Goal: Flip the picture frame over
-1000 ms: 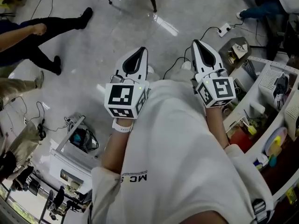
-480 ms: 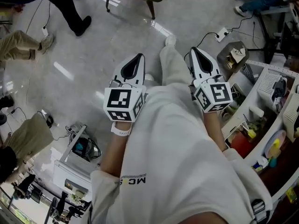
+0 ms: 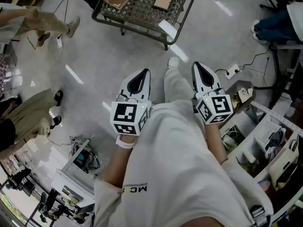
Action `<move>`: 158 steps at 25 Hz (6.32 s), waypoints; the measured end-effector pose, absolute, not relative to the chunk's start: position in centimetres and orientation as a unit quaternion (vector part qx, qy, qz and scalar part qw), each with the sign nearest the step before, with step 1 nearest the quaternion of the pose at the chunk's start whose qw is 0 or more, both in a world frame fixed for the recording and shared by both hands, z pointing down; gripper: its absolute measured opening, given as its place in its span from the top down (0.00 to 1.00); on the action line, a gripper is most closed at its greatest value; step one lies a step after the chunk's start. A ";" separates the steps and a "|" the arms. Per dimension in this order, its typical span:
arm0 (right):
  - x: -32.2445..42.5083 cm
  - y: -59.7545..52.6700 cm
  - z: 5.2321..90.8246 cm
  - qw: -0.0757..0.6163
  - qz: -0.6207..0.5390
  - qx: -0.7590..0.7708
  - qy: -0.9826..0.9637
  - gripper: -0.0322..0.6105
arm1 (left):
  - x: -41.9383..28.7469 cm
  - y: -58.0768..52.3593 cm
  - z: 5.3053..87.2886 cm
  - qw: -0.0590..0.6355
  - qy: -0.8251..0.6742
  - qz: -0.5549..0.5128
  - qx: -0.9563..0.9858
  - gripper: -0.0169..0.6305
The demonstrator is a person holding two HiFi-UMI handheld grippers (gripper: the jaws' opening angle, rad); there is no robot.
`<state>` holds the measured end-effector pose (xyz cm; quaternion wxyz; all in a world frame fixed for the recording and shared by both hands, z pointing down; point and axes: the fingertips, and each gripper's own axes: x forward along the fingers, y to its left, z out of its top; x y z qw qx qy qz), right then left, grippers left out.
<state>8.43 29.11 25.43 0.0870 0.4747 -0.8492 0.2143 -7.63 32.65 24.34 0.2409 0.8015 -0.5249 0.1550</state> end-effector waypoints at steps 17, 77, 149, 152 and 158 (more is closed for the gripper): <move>12.8 5.3 26.2 0.054 0.249 0.435 -0.864 0.92 | -1.4 11.5 23.2 0.237 -0.544 0.184 0.783 0.93; 9.0 -6.0 45.6 0.141 0.331 0.490 -0.794 0.92 | 0.2 -8.6 53.6 0.322 -0.441 0.320 0.774 0.83; 7.2 -6.2 42.1 0.131 0.313 0.492 -0.801 0.92 | 0.2 -8.1 53.2 0.562 -0.373 0.091 0.733 0.89; 6.6 -6.1 42.2 0.131 0.315 0.492 -0.801 0.92 | -0.1 -8.1 53.0 0.575 -0.359 0.068 0.732 0.89; 5.6 -5.9 42.6 0.136 0.319 0.489 -0.800 0.92 | -0.6 -8.5 52.6 0.609 -0.329 0.008 0.722 0.89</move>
